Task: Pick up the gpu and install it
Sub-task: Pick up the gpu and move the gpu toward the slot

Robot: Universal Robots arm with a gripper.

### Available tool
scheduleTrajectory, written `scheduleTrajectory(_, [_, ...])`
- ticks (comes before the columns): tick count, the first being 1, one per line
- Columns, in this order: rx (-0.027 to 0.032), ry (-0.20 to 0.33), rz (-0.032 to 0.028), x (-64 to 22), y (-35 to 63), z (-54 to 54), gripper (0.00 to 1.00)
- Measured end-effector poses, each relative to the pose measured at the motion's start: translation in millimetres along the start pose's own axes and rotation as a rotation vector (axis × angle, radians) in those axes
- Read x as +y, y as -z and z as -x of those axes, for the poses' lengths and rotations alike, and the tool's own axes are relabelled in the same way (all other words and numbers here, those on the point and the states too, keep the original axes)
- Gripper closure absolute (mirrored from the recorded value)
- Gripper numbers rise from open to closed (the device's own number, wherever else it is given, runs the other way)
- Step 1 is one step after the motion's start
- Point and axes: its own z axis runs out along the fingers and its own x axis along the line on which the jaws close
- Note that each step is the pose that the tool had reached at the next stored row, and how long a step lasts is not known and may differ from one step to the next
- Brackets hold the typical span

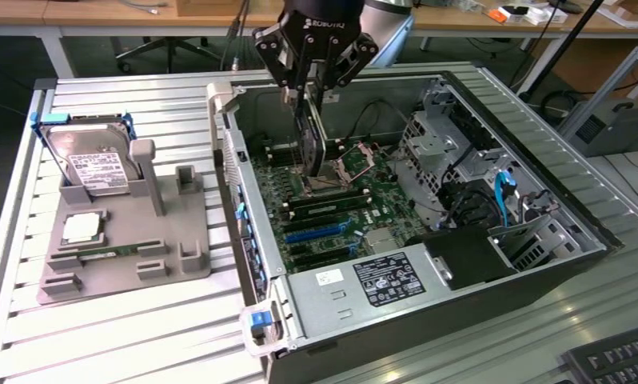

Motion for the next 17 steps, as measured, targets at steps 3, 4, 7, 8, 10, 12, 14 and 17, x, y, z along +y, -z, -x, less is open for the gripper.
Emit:
scheduleTrajectory(3, [-0.0001, 0.001, -0.0011, 0.4, -0.7, 5.6, 0.73])
scheduleTrajectory(4, [-0.0001, 0.003, -0.0014, 0.6, -1.7, 8.8, 0.73])
scheduleTrajectory(7, [-0.0001, 0.004, -0.0024, 1.0, -3.8, 13.7, 0.73])
scheduleTrajectory(8, [-0.0002, 0.004, -0.0028, 1.1, -4.4, 15.3, 0.73])
scheduleTrajectory(10, [-0.0002, 0.006, -0.0038, 1.5, -5.8, 19.9, 0.73])
scheduleTrajectory(12, [-0.0001, 0.007, -0.0042, 1.7, -6.8, 23.9, 0.73])
scheduleTrajectory(14, [-0.0001, 0.008, -0.0045, 2.1, -7.9, 28.9, 0.73])
scheduleTrajectory(17, [-0.0002, 0.010, -0.0049, 2.6, -9.6, 35.3, 0.73])
